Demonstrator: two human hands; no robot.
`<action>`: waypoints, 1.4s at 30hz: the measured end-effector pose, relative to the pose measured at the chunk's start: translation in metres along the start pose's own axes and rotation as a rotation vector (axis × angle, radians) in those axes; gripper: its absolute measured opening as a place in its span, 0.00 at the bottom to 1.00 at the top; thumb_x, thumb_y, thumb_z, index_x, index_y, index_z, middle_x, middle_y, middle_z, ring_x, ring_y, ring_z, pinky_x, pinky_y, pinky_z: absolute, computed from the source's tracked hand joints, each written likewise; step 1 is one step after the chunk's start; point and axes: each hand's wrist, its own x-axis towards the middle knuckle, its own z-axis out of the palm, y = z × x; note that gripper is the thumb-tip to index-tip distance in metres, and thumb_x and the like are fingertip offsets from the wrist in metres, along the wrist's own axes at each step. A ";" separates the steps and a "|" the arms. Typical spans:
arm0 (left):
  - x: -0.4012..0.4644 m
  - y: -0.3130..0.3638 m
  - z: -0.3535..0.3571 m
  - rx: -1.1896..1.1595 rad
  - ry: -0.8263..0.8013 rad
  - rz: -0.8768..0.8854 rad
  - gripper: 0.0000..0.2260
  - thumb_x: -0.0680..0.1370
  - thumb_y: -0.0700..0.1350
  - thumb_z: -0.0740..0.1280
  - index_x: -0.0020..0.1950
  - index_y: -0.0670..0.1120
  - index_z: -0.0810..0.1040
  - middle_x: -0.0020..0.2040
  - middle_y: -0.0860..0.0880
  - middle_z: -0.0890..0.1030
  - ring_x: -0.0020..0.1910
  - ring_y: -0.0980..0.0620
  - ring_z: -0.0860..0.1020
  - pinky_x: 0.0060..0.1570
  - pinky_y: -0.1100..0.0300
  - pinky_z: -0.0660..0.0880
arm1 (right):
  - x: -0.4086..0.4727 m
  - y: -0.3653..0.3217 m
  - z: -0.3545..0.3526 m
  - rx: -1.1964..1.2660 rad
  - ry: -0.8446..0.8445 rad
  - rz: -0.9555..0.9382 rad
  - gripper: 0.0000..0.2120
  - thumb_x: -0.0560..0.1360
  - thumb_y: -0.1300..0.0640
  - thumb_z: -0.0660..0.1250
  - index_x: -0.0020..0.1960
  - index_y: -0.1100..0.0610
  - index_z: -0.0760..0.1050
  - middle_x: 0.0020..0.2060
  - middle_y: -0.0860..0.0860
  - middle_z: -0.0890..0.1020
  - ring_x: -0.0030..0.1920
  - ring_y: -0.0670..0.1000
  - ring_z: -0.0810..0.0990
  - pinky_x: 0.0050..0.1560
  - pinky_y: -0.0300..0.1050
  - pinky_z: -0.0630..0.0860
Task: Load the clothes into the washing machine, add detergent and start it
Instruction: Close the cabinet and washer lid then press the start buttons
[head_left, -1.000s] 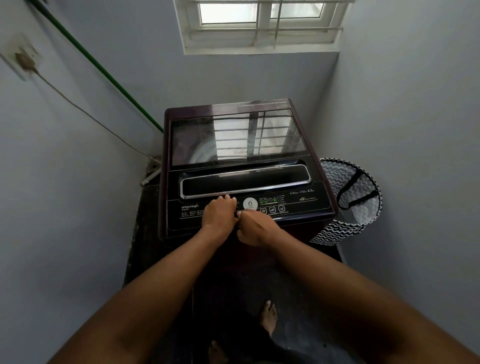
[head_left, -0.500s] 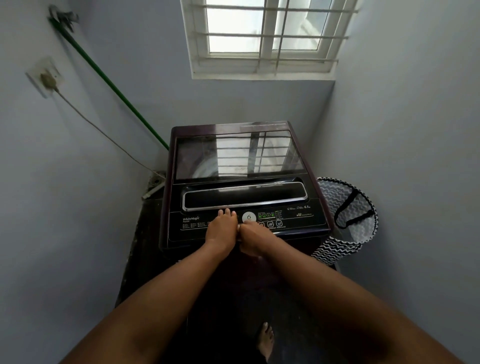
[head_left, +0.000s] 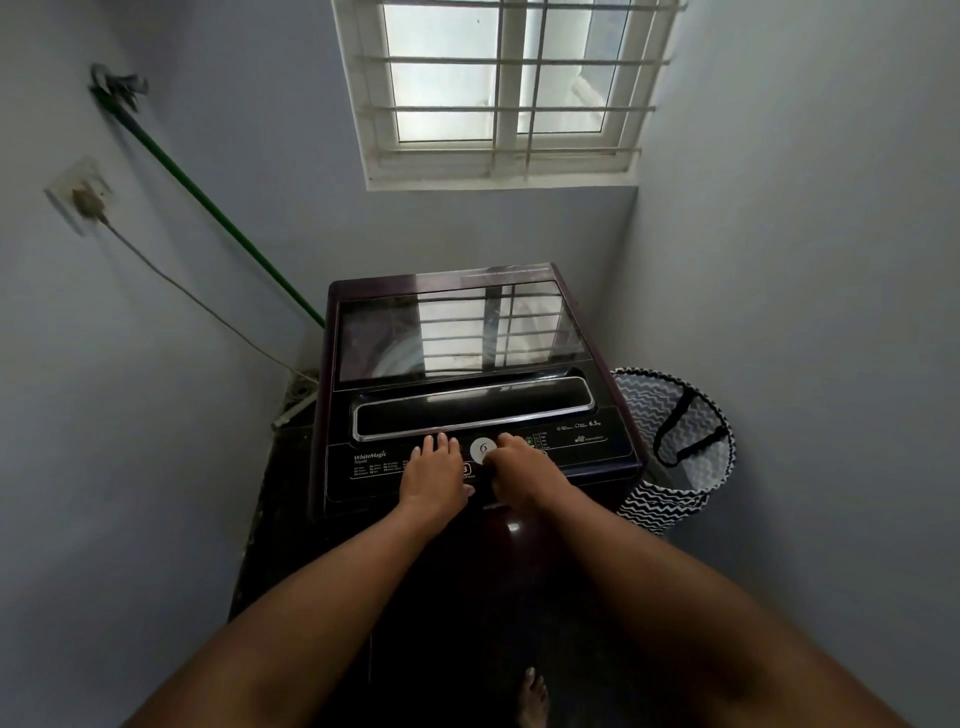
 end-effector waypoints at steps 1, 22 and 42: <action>-0.001 0.000 0.000 0.002 0.003 0.002 0.38 0.76 0.57 0.68 0.79 0.42 0.55 0.79 0.41 0.58 0.78 0.43 0.57 0.76 0.49 0.58 | 0.000 0.000 0.000 -0.008 0.008 -0.004 0.12 0.77 0.56 0.66 0.59 0.57 0.78 0.53 0.55 0.73 0.55 0.55 0.74 0.49 0.46 0.70; 0.016 -0.005 -0.006 0.007 0.290 0.045 0.31 0.80 0.53 0.34 0.79 0.40 0.50 0.80 0.42 0.52 0.80 0.47 0.47 0.78 0.50 0.45 | 0.013 0.031 -0.005 -0.134 0.131 0.118 0.32 0.83 0.43 0.38 0.80 0.60 0.38 0.80 0.56 0.40 0.79 0.54 0.37 0.79 0.56 0.44; 0.021 -0.009 -0.011 -0.105 0.311 -0.060 0.32 0.78 0.54 0.30 0.80 0.42 0.42 0.80 0.46 0.41 0.79 0.50 0.37 0.78 0.53 0.38 | 0.022 0.037 -0.007 -0.025 0.195 0.124 0.32 0.83 0.43 0.39 0.78 0.59 0.31 0.78 0.54 0.32 0.77 0.51 0.30 0.79 0.50 0.36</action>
